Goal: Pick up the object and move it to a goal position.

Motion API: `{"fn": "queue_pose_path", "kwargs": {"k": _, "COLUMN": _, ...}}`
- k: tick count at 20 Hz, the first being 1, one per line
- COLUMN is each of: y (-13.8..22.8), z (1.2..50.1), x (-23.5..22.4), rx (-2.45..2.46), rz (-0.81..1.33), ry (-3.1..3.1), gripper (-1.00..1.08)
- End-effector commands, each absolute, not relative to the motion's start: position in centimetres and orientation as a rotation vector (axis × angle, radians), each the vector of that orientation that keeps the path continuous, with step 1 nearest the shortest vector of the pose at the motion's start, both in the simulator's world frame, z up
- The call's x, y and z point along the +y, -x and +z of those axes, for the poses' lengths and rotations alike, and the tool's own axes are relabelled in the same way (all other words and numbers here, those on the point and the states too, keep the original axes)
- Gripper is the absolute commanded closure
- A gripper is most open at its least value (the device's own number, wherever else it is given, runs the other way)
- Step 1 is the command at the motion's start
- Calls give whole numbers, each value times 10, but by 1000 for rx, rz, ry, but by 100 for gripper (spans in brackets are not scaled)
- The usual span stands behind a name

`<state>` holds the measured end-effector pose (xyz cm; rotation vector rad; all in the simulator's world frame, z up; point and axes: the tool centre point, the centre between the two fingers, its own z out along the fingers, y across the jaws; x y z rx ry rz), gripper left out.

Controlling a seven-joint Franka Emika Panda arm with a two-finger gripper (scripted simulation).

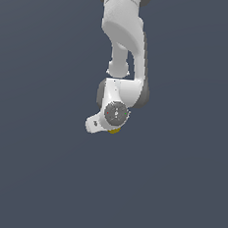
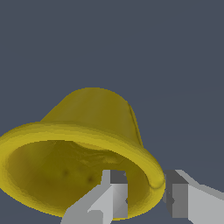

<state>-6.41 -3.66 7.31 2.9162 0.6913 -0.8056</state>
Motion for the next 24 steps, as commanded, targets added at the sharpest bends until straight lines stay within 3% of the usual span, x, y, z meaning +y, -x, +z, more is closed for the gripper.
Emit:
{"fn": "queue_pose_path", "kwargs": {"k": 1, "y": 61, "z": 78, "x": -39, "rx": 691, "rz": -802, "ry": -2917, "gripper": 108}}
{"fn": "queue_pose_path", "kwargs": {"k": 24, "y": -1, "z": 168, "x": -88, "rx": 689, "rz": -804, "ry": -2917, "gripper": 108}}
